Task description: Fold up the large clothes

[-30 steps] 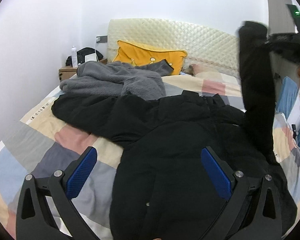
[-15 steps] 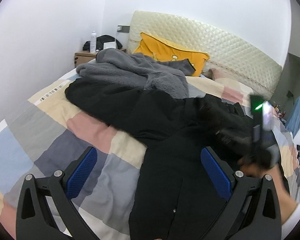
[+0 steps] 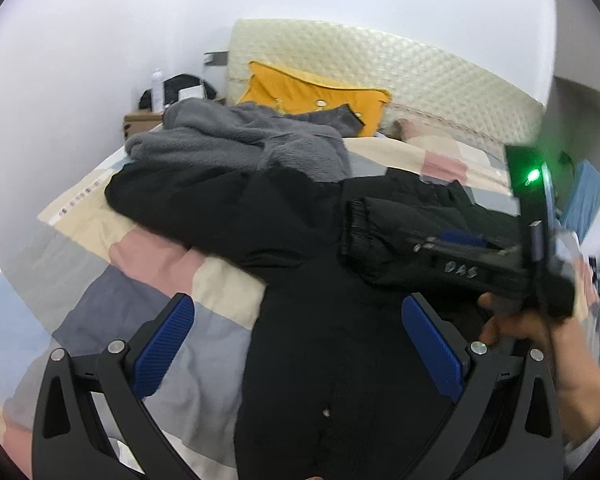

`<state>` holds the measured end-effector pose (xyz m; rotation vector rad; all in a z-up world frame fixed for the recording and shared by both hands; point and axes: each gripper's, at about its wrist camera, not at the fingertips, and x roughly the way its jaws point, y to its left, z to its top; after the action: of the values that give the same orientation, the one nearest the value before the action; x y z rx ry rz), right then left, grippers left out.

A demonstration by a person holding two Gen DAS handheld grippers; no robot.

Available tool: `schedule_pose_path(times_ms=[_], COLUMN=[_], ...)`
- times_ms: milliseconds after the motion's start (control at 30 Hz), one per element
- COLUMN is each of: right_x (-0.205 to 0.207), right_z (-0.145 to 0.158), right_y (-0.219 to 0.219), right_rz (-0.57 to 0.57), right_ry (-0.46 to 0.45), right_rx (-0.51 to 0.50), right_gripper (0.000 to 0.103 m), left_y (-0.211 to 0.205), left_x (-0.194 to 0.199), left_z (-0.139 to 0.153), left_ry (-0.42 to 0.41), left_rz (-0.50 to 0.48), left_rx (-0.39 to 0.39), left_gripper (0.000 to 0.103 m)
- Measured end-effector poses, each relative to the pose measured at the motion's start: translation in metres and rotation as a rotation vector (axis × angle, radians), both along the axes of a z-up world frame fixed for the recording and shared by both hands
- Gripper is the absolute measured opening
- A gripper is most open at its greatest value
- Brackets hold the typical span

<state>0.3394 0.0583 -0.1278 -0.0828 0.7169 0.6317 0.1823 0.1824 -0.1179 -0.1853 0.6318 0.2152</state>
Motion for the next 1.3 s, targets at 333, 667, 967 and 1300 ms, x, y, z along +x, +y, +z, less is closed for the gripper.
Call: schedule_pose_path(times_ms=[333, 667, 967, 1300], right_x=[-0.017, -0.012, 0.016, 0.025], right_z=[0.026, -0.043, -0.082, -0.088], right_y=[-0.152, -0.281, -0.307, -0.314], right_rz=[-0.234, -0.501, -0.524, -0.54], right_ry=[-0.103, 0.005, 0.069, 0.027], right_rx=[-0.056, -0.154, -0.153, -0.113], right_gripper=[0.083, 0.083, 0.083, 0.083], left_y=[-0.036, -0.069, -0.088, -0.08], left_x=[0.0, 0.012, 0.021, 0.024], left_z=[0.003, -0.012, -0.022, -0.026], left_ry=[-0.006, 0.055, 0.086, 0.112], left_rz=[-0.088, -0.145, -0.13, -0.097], left_rx=[0.013, 0.032, 0.107, 0.083], left_gripper=[0.103, 0.103, 0.103, 0.103])
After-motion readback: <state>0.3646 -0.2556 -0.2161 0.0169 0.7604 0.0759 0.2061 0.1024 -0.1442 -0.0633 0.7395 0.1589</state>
